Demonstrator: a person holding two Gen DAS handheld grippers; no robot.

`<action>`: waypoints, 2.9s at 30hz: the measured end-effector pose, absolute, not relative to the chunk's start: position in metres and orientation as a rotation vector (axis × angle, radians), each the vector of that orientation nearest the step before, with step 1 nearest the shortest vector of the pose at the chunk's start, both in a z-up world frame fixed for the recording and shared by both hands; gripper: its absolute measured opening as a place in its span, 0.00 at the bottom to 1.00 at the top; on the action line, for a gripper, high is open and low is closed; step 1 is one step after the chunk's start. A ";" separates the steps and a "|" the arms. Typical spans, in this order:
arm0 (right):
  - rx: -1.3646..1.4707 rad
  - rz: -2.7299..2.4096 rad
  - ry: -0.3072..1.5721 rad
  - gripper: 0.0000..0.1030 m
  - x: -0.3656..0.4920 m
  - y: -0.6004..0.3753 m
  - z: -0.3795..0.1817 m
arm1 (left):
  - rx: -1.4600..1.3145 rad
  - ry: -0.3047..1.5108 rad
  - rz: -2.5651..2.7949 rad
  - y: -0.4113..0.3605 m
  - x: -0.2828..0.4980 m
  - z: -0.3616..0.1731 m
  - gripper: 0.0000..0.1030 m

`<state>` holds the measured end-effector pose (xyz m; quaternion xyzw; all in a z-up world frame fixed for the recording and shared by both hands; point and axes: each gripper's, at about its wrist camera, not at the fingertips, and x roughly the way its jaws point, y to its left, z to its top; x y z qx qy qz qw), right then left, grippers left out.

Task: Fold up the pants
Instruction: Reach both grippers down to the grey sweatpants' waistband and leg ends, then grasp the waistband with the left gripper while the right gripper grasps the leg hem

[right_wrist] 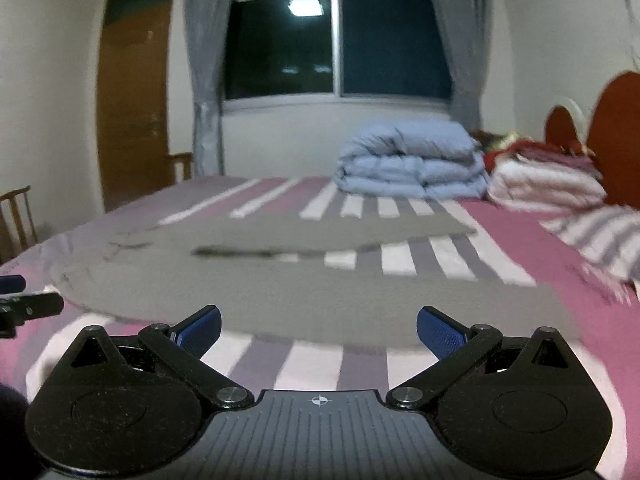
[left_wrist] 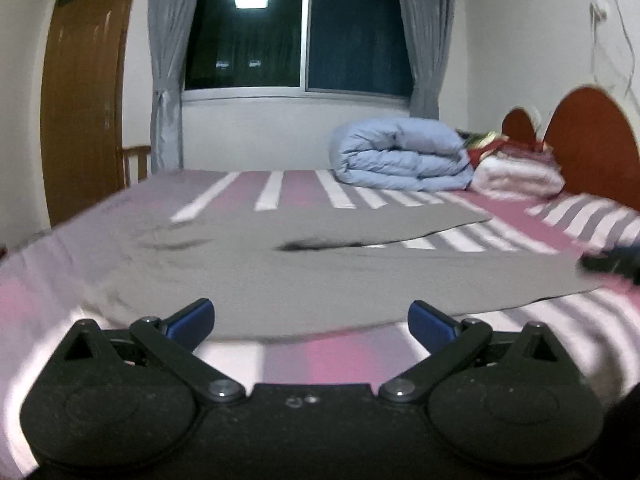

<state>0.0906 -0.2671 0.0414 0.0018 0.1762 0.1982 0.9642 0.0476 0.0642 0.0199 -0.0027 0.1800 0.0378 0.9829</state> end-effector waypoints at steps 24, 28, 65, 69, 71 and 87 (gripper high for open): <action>-0.230 0.762 0.426 0.56 0.434 -0.040 0.057 | 0.137 0.612 0.207 0.336 0.319 0.013 0.75; -0.270 0.767 0.482 0.56 0.493 0.006 0.019 | 0.125 0.684 0.217 0.366 0.364 -0.012 0.71; -0.459 0.898 0.557 0.05 0.567 0.042 0.002 | -0.025 0.621 -0.036 0.418 0.414 -0.006 0.11; -0.467 0.897 0.514 0.05 0.518 0.017 0.027 | 0.017 0.535 -0.085 0.408 0.383 0.023 0.11; -0.465 0.898 0.498 0.05 0.492 0.005 0.037 | 0.047 0.494 -0.113 0.398 0.363 0.034 0.11; -0.535 0.830 0.466 0.06 0.270 -0.065 -0.043 | -0.023 0.525 -0.067 0.335 0.199 -0.008 0.27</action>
